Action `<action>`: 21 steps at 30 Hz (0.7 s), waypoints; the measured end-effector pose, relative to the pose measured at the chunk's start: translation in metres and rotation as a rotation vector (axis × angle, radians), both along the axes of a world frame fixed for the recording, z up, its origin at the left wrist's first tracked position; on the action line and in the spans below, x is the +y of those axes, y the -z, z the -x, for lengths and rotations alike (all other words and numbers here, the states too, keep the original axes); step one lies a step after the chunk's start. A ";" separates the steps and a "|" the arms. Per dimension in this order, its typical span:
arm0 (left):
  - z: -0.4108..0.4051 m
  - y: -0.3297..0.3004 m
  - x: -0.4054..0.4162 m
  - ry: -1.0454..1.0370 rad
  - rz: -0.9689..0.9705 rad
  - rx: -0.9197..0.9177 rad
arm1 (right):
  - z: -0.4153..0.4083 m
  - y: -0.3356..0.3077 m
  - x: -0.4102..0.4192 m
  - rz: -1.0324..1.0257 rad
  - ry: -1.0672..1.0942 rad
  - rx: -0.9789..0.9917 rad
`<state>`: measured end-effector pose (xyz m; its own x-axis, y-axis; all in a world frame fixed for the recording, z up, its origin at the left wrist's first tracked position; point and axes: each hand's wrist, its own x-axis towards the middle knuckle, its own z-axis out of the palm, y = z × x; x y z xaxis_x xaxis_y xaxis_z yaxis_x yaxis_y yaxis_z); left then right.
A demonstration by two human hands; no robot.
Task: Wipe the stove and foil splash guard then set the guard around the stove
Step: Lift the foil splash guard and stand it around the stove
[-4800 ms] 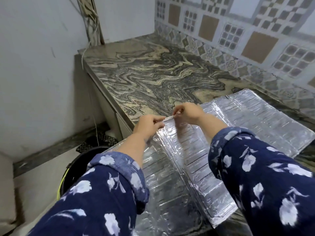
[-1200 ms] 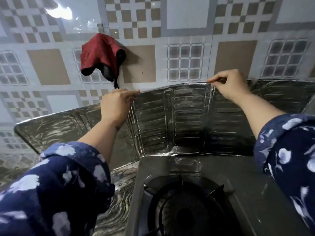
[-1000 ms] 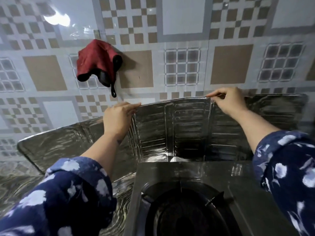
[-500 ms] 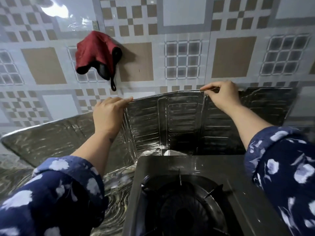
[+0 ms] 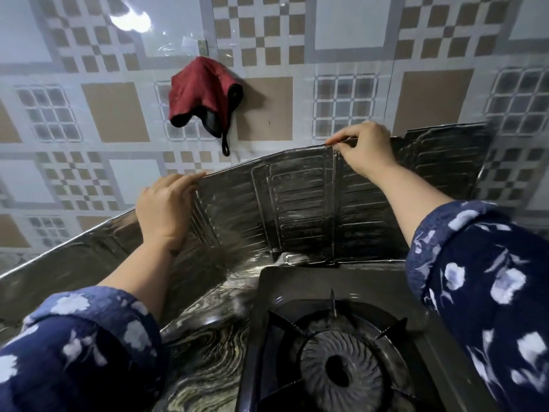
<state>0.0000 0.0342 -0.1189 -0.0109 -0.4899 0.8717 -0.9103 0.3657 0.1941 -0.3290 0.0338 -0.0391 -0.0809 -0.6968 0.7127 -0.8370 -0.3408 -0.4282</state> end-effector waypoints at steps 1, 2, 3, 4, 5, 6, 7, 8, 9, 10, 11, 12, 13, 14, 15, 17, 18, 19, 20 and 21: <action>-0.008 -0.003 0.001 -0.019 0.011 -0.012 | -0.007 0.000 -0.002 0.006 -0.020 -0.007; -0.016 -0.004 0.002 -0.037 0.016 -0.022 | -0.014 0.002 -0.003 0.010 -0.037 -0.011; -0.023 -0.005 0.004 -0.053 0.016 -0.033 | -0.020 0.003 -0.005 0.011 -0.047 -0.010; -0.028 -0.005 0.005 -0.065 0.012 -0.044 | -0.025 0.006 -0.007 0.004 -0.050 -0.005; -0.032 -0.003 0.007 -0.072 0.008 -0.054 | -0.029 0.010 -0.008 -0.008 -0.048 0.002; -0.034 0.001 0.008 -0.074 0.004 -0.062 | -0.030 0.014 -0.009 -0.024 -0.044 0.010; -0.034 0.005 0.009 -0.072 -0.003 -0.066 | -0.030 0.018 -0.010 -0.040 -0.044 0.017; -0.033 0.010 0.009 -0.066 -0.018 -0.066 | -0.029 0.023 -0.011 -0.054 -0.047 0.018; -0.031 0.014 0.008 -0.053 -0.041 -0.063 | -0.026 0.028 -0.011 -0.068 -0.050 0.009; -0.027 0.018 0.007 -0.037 -0.066 -0.063 | -0.022 0.033 -0.010 -0.080 -0.048 -0.006; -0.023 0.021 0.004 -0.019 -0.088 -0.067 | -0.017 0.037 -0.010 -0.092 -0.038 -0.019; -0.017 0.022 0.002 -0.004 -0.109 -0.075 | -0.011 0.041 -0.009 -0.106 -0.021 -0.026; -0.011 0.022 0.000 0.011 -0.129 -0.083 | -0.004 0.044 -0.008 -0.125 -0.002 -0.028; -0.004 0.022 -0.003 0.028 -0.145 -0.091 | 0.003 0.047 -0.008 -0.148 0.015 -0.030; 0.003 0.021 -0.005 0.047 -0.159 -0.098 | 0.011 0.049 -0.008 -0.168 0.030 -0.032; 0.018 0.019 -0.010 0.091 -0.182 -0.103 | 0.026 0.054 -0.006 -0.197 0.065 -0.035; 0.025 0.019 -0.012 0.113 -0.190 -0.106 | 0.033 0.056 -0.005 -0.203 0.082 -0.037; 0.033 0.019 -0.014 0.129 -0.198 -0.109 | 0.040 0.059 -0.004 -0.206 0.097 -0.039; 0.040 0.019 -0.017 0.138 -0.208 -0.112 | 0.047 0.062 -0.003 -0.206 0.109 -0.041; 0.046 0.019 -0.020 0.143 -0.217 -0.114 | 0.054 0.064 -0.003 -0.208 0.120 -0.044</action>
<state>-0.0465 0.0147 -0.1379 -0.1851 -0.6514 0.7358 -0.8729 0.4530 0.1814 -0.3830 0.0310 -0.1026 -0.1996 -0.8120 0.5485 -0.8452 -0.1406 -0.5157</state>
